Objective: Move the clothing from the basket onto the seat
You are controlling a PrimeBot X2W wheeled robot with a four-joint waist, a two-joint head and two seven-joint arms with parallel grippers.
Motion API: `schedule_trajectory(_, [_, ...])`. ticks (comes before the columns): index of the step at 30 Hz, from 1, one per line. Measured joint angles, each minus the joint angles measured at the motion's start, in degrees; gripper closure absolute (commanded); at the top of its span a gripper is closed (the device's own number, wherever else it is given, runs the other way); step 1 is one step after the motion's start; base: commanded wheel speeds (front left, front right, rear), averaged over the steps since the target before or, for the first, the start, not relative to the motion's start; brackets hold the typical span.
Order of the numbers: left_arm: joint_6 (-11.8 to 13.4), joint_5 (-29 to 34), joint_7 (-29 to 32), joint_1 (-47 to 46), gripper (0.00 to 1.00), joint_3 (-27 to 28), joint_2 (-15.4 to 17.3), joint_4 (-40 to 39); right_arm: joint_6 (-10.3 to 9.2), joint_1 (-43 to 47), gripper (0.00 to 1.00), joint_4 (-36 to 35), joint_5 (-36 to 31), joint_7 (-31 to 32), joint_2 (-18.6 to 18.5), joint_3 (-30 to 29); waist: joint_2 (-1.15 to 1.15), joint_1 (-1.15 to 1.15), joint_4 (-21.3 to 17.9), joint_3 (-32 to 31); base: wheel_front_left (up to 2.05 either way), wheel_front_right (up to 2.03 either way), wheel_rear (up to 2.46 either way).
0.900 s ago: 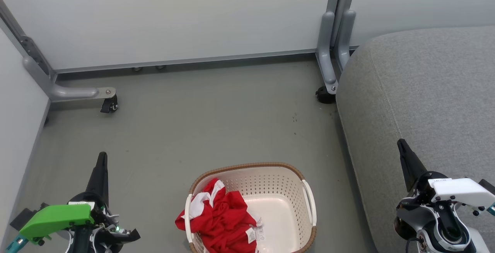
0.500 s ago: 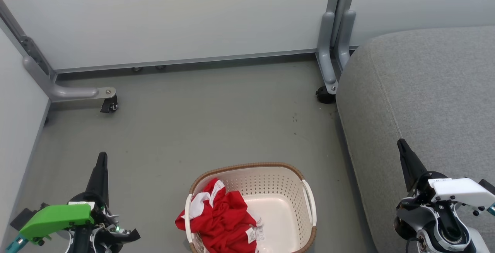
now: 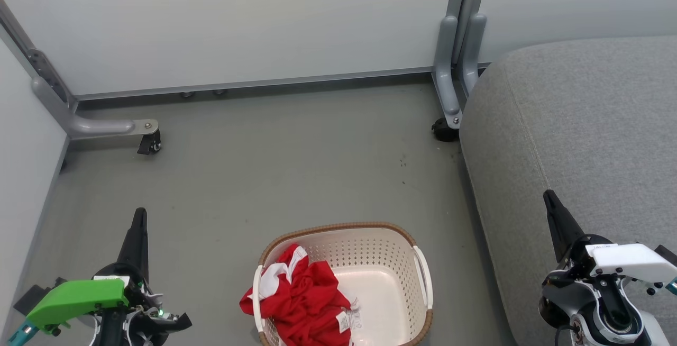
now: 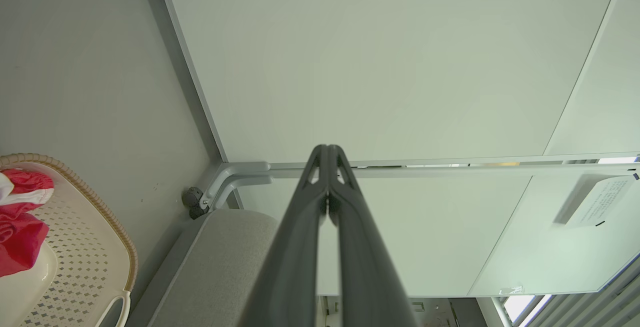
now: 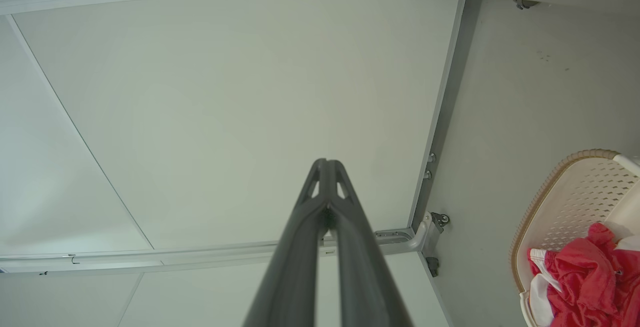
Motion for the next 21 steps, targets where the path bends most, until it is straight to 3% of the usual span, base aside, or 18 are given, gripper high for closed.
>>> schedule_trajectory(21, [0.0,0.0,0.0,0.0,1.0,0.0,0.0,0.0,0.0,0.0,1.0,0.0,0.0,0.0,0.0,0.0,0.0,0.0,0.0,0.0,0.0,0.0,0.0])
